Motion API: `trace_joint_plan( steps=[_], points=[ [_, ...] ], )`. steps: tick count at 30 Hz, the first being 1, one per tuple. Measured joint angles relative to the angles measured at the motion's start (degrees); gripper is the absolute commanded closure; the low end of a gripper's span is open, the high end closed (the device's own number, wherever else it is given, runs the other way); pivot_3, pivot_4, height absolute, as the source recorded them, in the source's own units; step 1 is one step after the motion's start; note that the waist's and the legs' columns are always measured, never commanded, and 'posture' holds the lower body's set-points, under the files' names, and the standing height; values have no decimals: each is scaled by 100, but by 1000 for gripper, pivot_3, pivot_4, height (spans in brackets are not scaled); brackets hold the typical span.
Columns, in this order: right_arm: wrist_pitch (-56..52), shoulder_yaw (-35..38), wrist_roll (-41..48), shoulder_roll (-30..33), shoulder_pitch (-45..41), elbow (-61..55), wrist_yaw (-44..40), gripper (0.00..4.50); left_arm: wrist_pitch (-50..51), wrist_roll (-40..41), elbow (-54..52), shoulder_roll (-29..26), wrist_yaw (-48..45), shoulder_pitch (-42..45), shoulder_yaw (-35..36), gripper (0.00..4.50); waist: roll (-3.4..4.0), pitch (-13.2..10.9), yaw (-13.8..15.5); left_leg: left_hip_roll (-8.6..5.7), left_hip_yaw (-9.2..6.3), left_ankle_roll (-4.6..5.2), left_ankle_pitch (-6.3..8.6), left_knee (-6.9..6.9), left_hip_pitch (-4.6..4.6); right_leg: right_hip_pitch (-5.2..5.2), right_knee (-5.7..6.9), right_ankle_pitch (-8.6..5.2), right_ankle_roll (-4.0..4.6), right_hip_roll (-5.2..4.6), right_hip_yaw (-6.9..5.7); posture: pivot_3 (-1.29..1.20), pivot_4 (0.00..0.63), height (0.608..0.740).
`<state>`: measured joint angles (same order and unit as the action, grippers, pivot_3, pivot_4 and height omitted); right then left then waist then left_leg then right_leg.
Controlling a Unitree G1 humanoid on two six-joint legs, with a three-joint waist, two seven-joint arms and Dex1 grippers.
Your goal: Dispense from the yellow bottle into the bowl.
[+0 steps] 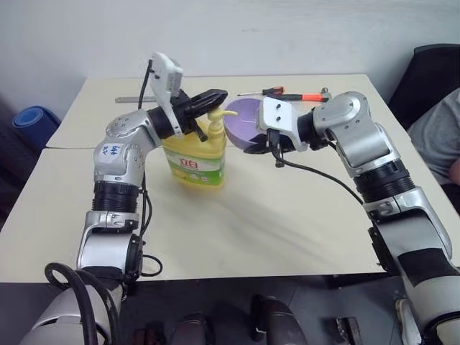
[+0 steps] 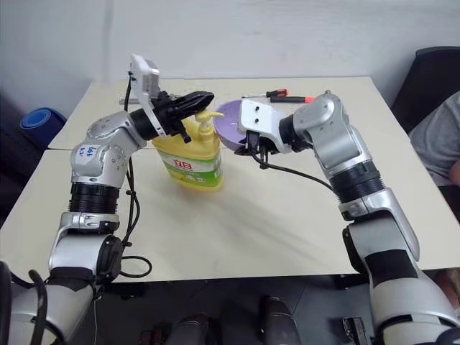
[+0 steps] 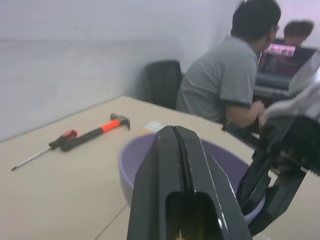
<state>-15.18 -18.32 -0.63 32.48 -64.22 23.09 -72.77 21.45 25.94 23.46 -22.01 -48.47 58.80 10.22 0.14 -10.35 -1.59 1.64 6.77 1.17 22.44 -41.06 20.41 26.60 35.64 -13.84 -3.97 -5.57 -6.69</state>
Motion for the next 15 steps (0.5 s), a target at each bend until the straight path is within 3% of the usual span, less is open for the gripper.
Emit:
trace_joint_plan(
  steps=[7,10,15],
  points=[
    [122,468,76,751,1299,-490,63,4500,32,671,-765,-1218,-882,-296,666,4493,-1,-2,-12,1,5,-1,1,14,-5,-1,-14,0,0,3,-6,0,150,740],
    [170,573,171,973,2073,-717,51,4500,-113,610,-1045,-1735,-1306,-1376,696,4493,0,-2,-19,3,11,-3,1,15,-20,-9,-8,-2,2,6,1,0,150,740],
    [654,619,213,1130,2987,-578,102,4500,-183,582,-1621,-1763,-1208,-3280,1052,4493,-8,-7,-4,4,9,0,3,7,-13,-8,-9,-1,2,1,6,0,150,740]
  ],
)
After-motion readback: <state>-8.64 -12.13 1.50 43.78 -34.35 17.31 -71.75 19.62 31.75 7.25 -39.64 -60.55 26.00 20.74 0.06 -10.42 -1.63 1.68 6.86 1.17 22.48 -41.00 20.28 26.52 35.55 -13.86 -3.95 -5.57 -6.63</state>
